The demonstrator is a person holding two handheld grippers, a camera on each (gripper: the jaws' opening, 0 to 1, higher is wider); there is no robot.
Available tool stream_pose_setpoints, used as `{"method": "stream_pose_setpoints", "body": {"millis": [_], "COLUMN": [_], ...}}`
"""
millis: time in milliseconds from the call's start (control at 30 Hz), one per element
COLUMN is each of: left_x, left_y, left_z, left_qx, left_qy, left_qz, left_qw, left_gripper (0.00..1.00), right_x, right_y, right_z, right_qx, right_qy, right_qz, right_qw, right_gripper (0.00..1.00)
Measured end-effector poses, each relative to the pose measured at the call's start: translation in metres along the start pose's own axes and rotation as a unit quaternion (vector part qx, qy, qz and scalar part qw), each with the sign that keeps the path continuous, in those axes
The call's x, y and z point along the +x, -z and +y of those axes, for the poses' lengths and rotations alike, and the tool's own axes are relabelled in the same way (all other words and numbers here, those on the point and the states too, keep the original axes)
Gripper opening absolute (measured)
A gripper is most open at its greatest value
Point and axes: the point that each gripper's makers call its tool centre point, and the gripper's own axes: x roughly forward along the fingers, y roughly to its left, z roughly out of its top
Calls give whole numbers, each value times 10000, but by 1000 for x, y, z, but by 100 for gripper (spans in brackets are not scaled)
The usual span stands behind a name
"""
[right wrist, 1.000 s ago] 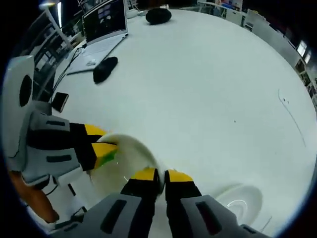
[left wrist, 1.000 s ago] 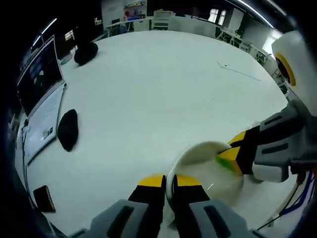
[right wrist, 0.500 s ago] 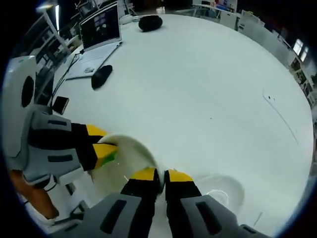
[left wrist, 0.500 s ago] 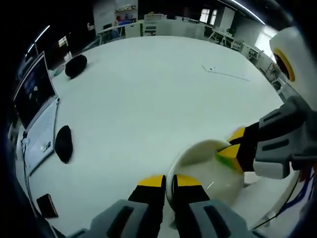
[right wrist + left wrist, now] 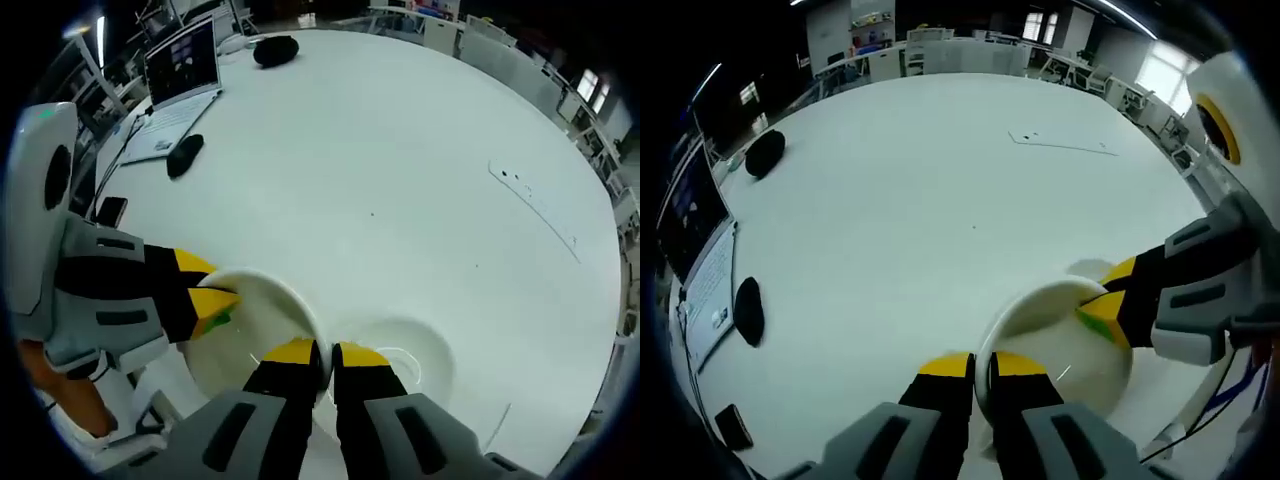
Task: Tidy tabletop coffee trays, cups and spoons，present forward
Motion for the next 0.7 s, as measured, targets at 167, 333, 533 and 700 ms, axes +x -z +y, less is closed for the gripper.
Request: {"method": "stream_pose_setpoints", "body": {"millis": [167,333,533,700], "left_x": [1,4,9,12], "left_y": [-4,-13,-21,-20], "left_z": [-15,-26,-37,-50], "left_qx": [126,219,316,411], "left_qy": [55,116,176,238], "left_qz": [20,25,82,118], "left_qw": [9999,9997,9993,9988], "left_gripper": [8,8,8,8], "right_x": [-8,-13,-16,-18], "right_y": [12,16,18,29], "right_z": [-10,-21,-37,-44], "right_qx": [53,128,181,245], "right_qy": [47,65,125,141], "right_qz": [9,20,55,82], "right_qw": [10000,9999,9997,9996], "right_gripper": [7,7,7,7]}}
